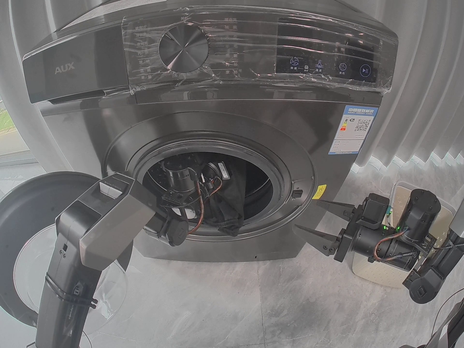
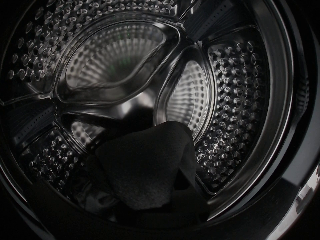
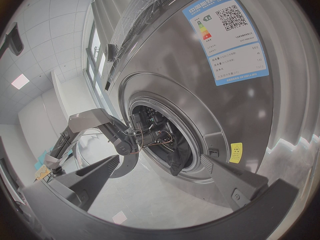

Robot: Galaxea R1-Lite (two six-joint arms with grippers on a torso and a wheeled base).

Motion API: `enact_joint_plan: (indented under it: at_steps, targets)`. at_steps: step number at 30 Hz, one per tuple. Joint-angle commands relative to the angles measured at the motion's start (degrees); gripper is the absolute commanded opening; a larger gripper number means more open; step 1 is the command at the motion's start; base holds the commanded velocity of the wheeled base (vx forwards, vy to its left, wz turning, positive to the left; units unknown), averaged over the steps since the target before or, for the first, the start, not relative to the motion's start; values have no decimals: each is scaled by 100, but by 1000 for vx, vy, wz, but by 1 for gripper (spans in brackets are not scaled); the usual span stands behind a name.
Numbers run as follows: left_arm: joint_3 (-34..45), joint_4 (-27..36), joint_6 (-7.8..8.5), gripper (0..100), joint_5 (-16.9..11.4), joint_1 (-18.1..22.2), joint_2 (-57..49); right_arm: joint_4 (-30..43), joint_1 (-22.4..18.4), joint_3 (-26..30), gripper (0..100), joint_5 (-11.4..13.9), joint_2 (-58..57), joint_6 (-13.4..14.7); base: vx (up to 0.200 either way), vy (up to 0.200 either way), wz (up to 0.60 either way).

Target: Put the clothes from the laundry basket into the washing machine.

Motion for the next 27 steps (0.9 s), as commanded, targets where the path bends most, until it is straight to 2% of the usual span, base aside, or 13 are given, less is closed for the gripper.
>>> enact_joint_plan:
  at_steps: [1,10,11,16,21,25,27]
  targets:
    - [-227,33,-3,0,6,77,242,1,3,8,100,1,10,-6,0,0,0]
    - [-271,-2,14,0,24,94,286,1,47,8,100,1,10,-6,0,0,0]
    - [-271,-2,14,100,24,94,286,-7,47,8,100,1,1,-6,0,0,0]
    - [-271,-28,23,100,24,86,286,-7,47,8,100,1,1,-6,0,0,0]
    - [-121,-11,146,100,120,94,259,1,47,0,100,10,10,-6,0,0,0]
    - [520,60,287,100,147,77,13,1,47,0,100,10,10,-6,0,0,0]
    - [1109,183,348,100,103,42,-198,1,47,0,100,10,10,-6,0,0,0]
